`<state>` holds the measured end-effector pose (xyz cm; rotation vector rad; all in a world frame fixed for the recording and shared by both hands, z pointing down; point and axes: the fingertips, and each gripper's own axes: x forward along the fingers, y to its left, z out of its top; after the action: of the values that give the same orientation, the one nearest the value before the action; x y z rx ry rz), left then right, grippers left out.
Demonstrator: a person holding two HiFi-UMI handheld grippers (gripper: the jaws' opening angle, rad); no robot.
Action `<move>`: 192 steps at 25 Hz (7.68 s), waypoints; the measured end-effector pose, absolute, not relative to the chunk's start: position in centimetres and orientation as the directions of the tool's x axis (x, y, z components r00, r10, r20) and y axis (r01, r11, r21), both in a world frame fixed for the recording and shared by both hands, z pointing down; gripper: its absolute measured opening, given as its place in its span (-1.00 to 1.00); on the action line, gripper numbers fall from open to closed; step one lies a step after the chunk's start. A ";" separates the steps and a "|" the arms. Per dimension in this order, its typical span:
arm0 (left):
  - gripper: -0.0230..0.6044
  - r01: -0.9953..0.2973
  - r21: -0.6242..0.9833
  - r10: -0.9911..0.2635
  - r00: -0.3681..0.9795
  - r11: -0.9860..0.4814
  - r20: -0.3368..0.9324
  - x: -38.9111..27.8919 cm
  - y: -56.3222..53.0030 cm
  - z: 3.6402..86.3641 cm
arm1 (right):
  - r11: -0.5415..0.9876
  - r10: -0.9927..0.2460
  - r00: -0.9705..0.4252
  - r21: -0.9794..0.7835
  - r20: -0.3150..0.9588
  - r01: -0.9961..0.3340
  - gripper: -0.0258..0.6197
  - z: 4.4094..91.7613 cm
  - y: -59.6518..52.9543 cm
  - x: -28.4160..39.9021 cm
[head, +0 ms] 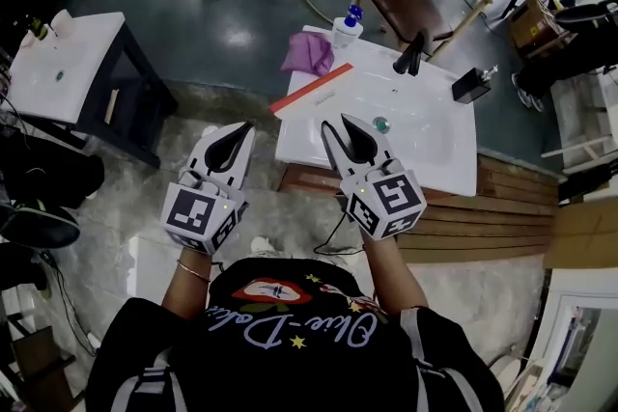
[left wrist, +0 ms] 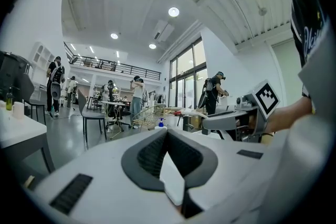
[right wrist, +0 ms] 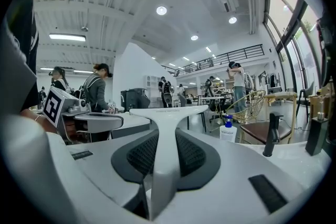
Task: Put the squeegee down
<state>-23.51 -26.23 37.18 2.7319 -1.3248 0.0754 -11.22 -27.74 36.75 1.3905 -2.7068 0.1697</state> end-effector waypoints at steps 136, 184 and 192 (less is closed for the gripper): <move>-0.94 -0.790 0.112 -0.760 0.612 -0.603 0.221 -25.1 -35.5 41.9 | 0.400 -0.785 -0.451 -0.208 0.424 -0.893 -0.64 51.8 -36.8 -10.0; -0.94 -0.810 0.125 -0.778 0.586 -0.573 0.226 -25.9 -35.6 42.3 | 0.398 -0.738 -0.432 -0.183 0.519 -0.899 -0.64 55.1 -37.2 -10.1; -0.94 -0.811 0.126 -0.779 0.584 -0.571 0.228 -25.9 -35.6 42.4 | 0.405 -0.724 -0.429 -0.170 0.540 -0.898 -0.64 55.6 -37.3 -10.2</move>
<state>-25.94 -35.62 42.40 2.5969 -1.3239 0.2163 -10.17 -37.29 55.59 1.3945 -2.2853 0.6255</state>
